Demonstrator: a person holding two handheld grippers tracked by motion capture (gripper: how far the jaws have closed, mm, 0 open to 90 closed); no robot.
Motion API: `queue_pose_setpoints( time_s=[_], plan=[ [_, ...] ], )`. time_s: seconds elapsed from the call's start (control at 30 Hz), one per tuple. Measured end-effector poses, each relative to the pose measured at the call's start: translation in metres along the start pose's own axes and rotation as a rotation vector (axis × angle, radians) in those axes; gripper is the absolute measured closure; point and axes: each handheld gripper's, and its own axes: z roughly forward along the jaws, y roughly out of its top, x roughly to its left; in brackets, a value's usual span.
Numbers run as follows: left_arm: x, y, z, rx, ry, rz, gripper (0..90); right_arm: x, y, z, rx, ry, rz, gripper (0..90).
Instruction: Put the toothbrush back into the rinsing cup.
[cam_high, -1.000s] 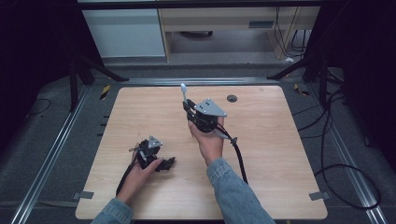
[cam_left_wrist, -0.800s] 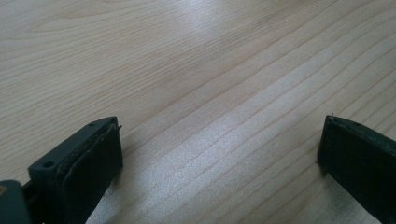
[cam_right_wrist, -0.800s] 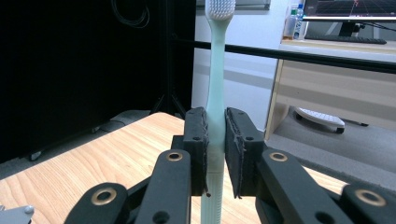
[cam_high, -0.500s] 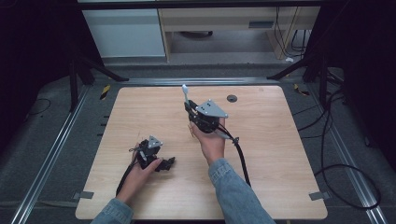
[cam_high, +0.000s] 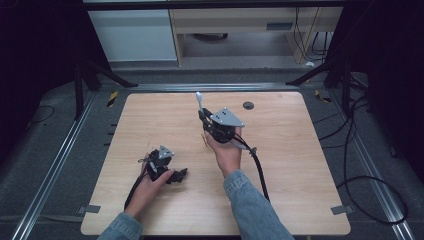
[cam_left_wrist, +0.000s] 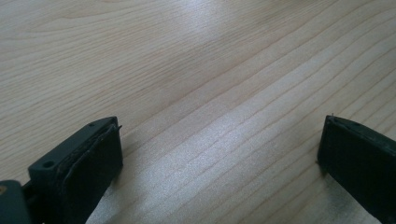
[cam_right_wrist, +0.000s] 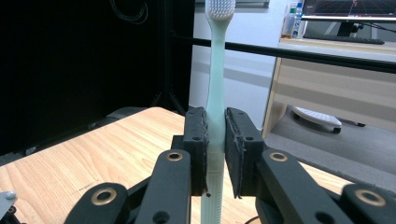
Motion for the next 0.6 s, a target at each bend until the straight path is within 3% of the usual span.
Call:
queue_pose_setpoints(
  time_s=[0.6],
  plan=[
    [0.0, 0.0, 0.0, 0.0, 0.0, 0.0, 0.0, 0.001, -0.012, 0.003, 0.02, -0.008, -0.014, 79.2]
  ],
)
